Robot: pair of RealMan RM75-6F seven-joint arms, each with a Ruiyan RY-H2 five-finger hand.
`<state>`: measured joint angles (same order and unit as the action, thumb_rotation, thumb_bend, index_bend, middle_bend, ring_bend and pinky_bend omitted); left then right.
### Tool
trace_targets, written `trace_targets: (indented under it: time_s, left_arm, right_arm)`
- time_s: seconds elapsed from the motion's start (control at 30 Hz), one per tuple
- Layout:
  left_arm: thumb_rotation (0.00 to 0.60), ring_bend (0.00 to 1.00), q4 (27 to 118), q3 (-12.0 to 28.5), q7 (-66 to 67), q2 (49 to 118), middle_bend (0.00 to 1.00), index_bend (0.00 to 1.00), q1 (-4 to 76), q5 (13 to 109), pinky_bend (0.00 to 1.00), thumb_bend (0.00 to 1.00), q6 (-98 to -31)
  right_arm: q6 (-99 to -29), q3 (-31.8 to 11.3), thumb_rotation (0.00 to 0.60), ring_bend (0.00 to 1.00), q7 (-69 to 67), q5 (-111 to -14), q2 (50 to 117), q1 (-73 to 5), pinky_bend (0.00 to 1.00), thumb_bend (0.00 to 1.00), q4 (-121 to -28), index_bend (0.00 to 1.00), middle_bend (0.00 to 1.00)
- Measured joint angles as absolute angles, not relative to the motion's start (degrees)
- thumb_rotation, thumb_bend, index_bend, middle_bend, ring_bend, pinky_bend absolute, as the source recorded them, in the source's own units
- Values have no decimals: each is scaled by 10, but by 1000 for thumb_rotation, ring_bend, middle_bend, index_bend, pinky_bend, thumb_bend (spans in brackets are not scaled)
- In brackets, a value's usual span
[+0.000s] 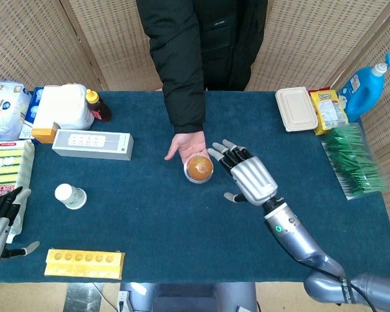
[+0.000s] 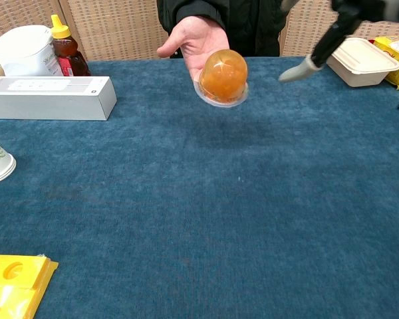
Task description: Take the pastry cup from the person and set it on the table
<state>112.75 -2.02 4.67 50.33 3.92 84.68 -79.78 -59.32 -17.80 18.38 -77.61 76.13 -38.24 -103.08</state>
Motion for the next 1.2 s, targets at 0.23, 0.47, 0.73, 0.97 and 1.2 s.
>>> trace_targets:
  time_s: [0.23, 0.47, 0.73, 0.97, 1.2]
  left_arm:
    - [600, 0, 1127, -18, 36, 498, 0, 0, 42, 843, 39, 90, -793]
    - [600, 0, 1125, -17, 26, 494, 0, 0, 43, 841, 39, 89, -791]
    - [600, 0, 1124, -16, 23, 492, 0, 0, 46, 837, 39, 88, -787]
    - [600, 0, 1123, -14, 21, 491, 0, 0, 48, 831, 39, 89, -782]
    - [600, 0, 1124, -13, 25, 492, 0, 0, 50, 828, 39, 89, -780]
  right_arm:
    - [-556, -193, 600, 133, 219, -709, 814, -440, 227, 91, -979, 153, 175]
    - [-545, -194, 600, 156, 236, -669, 847, -469, 250, 104, -946, 186, 201]
    - [-541, -192, 600, 244, 236, -644, 871, -489, 367, 189, -916, 254, 266]
    - [-556, -192, 600, 425, 227, -638, 893, -500, 544, 311, -880, 414, 426]
    - [-584, -185, 600, 474, 199, -662, 892, -492, 589, 376, -876, 455, 466]
